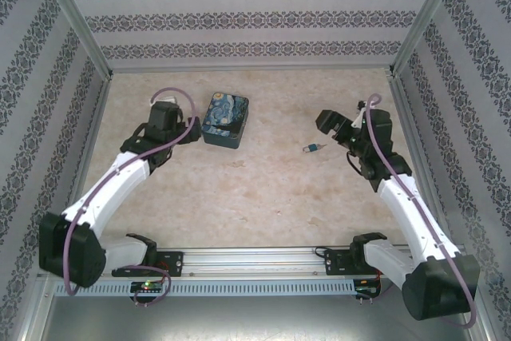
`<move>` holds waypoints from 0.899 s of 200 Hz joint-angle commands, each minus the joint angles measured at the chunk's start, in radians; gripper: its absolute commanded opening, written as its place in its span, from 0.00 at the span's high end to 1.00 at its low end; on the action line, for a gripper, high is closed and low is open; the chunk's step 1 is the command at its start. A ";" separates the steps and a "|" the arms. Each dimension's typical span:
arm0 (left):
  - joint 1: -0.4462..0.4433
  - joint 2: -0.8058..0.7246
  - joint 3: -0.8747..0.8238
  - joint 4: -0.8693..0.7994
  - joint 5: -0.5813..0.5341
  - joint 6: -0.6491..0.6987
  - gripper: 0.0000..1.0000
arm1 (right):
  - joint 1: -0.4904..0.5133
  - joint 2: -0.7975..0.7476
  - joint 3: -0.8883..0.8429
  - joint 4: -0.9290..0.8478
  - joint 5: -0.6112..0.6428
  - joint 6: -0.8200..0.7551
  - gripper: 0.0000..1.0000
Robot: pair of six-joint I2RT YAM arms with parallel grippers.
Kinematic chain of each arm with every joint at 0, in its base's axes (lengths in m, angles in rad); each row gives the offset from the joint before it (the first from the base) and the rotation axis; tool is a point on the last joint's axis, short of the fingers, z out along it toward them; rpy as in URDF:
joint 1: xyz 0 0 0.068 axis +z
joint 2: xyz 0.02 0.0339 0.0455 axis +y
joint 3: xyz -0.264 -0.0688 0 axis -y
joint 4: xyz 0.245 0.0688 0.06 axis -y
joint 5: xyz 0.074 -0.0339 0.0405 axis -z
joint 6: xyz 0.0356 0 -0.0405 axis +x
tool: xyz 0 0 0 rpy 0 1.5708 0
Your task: Unlock a padlock with a key
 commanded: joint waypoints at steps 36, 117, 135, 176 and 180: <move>0.087 -0.124 -0.245 0.390 -0.195 0.257 0.00 | -0.042 -0.044 -0.053 0.012 0.452 -0.161 0.02; 0.157 0.168 -0.543 1.065 -0.115 0.351 0.00 | -0.046 0.002 -0.254 0.315 0.494 -0.400 0.02; 0.187 0.283 -0.617 1.298 -0.023 0.357 0.00 | -0.051 0.020 -0.316 0.404 0.532 -0.430 0.02; 0.261 0.359 -0.527 1.189 0.131 0.328 0.01 | -0.056 0.107 -0.476 0.771 0.540 -0.509 0.02; 0.262 0.354 -0.524 1.168 0.133 0.325 0.01 | -0.056 0.128 -0.487 0.812 0.539 -0.523 0.02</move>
